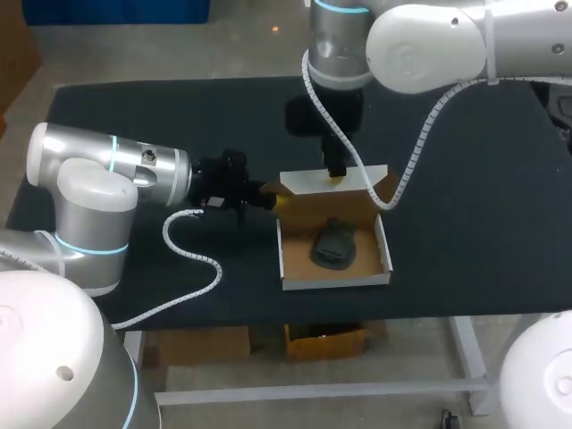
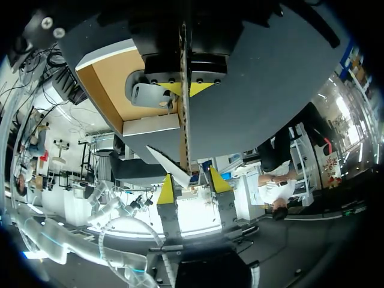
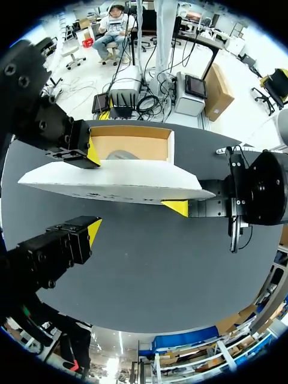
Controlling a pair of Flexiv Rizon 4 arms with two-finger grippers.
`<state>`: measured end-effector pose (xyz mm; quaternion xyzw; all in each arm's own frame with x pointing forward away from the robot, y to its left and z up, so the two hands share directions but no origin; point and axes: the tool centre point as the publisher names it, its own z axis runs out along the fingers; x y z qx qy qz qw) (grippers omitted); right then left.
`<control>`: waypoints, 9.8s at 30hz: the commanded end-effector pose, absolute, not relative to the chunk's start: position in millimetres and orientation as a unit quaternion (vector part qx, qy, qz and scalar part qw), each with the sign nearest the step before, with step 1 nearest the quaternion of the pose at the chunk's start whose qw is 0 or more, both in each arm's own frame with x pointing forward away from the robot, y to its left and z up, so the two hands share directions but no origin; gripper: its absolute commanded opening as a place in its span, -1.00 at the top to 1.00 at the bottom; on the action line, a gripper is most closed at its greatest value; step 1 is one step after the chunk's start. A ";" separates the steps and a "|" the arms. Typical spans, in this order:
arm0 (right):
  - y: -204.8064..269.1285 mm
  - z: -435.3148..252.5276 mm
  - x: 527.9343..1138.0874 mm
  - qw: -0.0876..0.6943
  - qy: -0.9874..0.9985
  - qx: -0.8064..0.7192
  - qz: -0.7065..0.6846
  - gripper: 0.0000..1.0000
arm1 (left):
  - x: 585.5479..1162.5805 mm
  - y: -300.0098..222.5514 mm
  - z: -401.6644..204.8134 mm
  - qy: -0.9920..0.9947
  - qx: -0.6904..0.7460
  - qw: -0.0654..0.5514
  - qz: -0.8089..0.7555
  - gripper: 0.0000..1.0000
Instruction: Assemble the packaging by folding the flat box into shape, placing the metal phone stand inside, and closing the box properly
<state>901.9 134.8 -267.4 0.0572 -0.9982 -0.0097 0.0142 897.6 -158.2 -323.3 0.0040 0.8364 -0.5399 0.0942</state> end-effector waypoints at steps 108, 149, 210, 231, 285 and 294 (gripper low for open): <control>66.8 -201.8 912.3 0.045 -0.953 -0.285 -0.098 -1.00 | 881.6 -163.3 -328.8 0.835 0.099 0.201 -0.503 1.00; 63.7 -221.4 890.6 0.100 -0.867 -0.485 -0.050 -1.00 | 876.7 -164.5 -339.2 0.804 0.164 0.293 -0.490 1.00; 45.1 -303.9 819.2 0.283 -0.699 -0.655 0.043 -0.37 | 862.8 -169.6 -352.5 0.776 0.240 0.353 -0.464 1.00; 41.4 -327.2 812.7 0.286 -0.690 -0.663 0.048 -0.04 | 861.9 -170.0 -353.1 0.773 0.248 0.354 -0.464 0.69; 36.3 -340.5 803.8 0.289 -0.678 -0.675 0.044 0.03 | 824.1 -88.5 -301.6 0.809 0.178 0.350 -0.437 -0.41; 34.9 -344.9 801.4 0.288 -0.676 -0.677 0.039 0.04 | 824.5 -80.8 -271.8 0.835 0.085 0.302 -0.452 -1.00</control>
